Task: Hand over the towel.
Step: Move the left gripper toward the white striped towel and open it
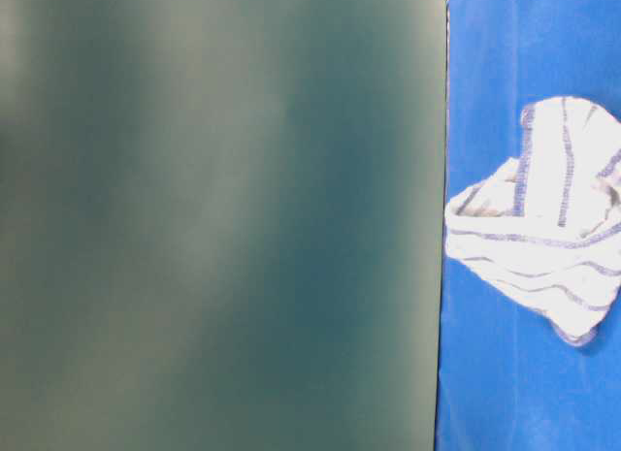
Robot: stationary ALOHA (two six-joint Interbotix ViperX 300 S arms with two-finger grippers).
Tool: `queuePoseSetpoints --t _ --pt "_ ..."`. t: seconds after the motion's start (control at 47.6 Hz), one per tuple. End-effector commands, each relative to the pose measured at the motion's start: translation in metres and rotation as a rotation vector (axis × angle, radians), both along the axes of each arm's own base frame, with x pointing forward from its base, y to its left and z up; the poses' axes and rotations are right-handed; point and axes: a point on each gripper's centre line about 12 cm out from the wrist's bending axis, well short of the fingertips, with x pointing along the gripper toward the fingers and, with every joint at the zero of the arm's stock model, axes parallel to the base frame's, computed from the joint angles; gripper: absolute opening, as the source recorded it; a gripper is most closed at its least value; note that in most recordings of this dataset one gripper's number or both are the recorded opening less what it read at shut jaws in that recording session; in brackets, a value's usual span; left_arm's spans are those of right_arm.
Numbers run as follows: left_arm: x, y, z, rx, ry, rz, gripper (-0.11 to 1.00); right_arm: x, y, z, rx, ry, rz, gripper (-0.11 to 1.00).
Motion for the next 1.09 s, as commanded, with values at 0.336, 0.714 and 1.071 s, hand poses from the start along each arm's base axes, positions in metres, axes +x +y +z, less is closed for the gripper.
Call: queuePoseSetpoints --t 0.336,0.714,1.071 --pt "0.038 0.025 0.007 -0.036 0.058 0.106 0.0 0.003 -0.001 0.007 -0.014 0.02 -0.008 0.0" --pt "0.111 0.059 -0.024 -0.094 0.224 0.193 0.48 0.004 -0.001 0.005 -0.012 0.035 -0.007 0.0" --pt "0.191 0.092 -0.088 -0.16 0.448 0.248 0.93 0.009 -0.001 -0.007 -0.007 0.087 -0.007 0.0"
